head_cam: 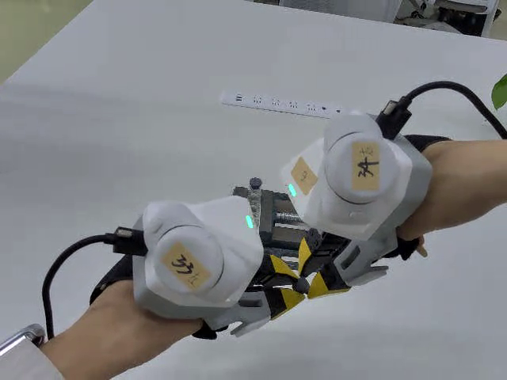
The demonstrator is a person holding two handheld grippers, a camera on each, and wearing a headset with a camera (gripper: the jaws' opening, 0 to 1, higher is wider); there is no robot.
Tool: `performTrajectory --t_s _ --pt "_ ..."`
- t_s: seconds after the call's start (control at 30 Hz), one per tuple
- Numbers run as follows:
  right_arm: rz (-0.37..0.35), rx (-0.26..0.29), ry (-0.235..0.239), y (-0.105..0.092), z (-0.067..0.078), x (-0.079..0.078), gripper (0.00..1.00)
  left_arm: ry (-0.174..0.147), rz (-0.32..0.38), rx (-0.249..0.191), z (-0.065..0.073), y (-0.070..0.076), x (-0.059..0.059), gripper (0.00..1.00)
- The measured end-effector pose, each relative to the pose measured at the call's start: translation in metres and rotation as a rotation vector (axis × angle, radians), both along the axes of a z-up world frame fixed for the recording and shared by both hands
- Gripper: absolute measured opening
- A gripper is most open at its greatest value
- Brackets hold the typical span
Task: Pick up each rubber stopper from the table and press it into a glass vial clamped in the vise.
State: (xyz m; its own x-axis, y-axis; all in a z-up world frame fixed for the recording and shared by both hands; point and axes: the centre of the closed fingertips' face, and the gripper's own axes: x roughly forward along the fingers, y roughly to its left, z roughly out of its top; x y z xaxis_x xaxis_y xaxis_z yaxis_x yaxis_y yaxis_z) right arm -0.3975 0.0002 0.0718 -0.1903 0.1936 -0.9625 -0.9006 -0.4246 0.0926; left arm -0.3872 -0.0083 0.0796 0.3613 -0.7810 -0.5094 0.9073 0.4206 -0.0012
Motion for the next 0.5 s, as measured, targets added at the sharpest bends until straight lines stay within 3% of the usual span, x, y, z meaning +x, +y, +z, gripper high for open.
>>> performTrajectory --t_s 0.27,0.5 --pt "-0.001 -0.004 0.014 0.0007 0.0015 -0.004 0.07 0.013 -0.007 -0.001 -0.0021 -0.0005 -0.0022 0.04" --pt "-0.012 0.012 0.021 0.0012 0.003 -0.0029 0.07 0.007 -0.001 -0.013 -0.0007 0.0005 -0.0014 0.04"
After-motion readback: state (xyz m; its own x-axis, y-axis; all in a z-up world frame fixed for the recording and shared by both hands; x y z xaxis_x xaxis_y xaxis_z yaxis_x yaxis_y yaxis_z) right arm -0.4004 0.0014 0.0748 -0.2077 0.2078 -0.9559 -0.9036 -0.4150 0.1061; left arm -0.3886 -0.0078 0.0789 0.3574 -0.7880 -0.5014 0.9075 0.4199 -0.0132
